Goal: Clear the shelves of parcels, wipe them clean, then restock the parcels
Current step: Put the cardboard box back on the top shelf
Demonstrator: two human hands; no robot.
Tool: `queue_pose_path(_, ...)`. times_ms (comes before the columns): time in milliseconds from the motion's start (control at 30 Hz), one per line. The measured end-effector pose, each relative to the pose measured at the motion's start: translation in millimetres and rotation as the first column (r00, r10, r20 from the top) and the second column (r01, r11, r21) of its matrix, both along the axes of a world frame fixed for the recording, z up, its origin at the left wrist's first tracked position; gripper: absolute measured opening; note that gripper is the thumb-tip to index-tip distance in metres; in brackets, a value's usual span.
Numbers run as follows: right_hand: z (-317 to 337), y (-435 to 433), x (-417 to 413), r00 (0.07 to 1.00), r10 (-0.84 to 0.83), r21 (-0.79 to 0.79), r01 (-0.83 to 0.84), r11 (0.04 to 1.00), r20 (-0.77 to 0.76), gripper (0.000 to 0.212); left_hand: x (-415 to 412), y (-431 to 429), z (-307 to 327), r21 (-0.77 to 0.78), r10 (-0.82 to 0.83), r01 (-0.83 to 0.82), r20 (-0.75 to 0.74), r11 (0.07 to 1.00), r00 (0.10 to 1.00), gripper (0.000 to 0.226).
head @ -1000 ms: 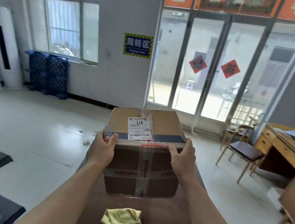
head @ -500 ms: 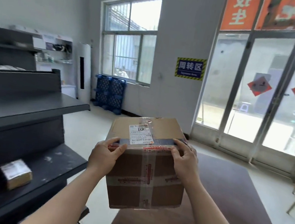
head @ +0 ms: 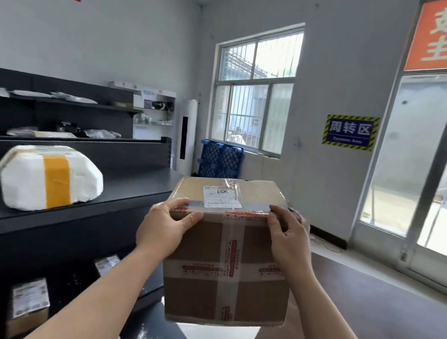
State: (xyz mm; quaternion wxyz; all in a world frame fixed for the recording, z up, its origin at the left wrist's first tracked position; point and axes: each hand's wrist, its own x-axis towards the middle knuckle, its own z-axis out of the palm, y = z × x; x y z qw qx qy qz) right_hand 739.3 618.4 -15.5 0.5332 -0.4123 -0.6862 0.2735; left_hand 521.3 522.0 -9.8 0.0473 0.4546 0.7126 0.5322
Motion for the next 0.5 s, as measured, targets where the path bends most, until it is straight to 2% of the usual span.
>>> queue_pose_path(200, 49, 5, -31, 1.0, 0.015, 0.073, -0.017, 0.997, 0.024, 0.028, -26, -7, 43, 0.06, 0.072, -0.069, -0.05, 0.996, 0.996, 0.05)
queue_pose_path(333, 85, 19, -44, 0.999, 0.042, 0.135, -0.039, 0.99, -0.02, 0.027, -33, -2, 77, 0.16, 0.122, -0.107, -0.087, 0.981, 0.989, 0.047)
queue_pose_path(500, 119, 43, -60, 0.993, 0.097, 0.183, -0.084, 0.98, -0.066, 0.026, -38, 9, 111, 0.2, 0.221, -0.195, -0.121, 0.96, 0.968, 0.05)
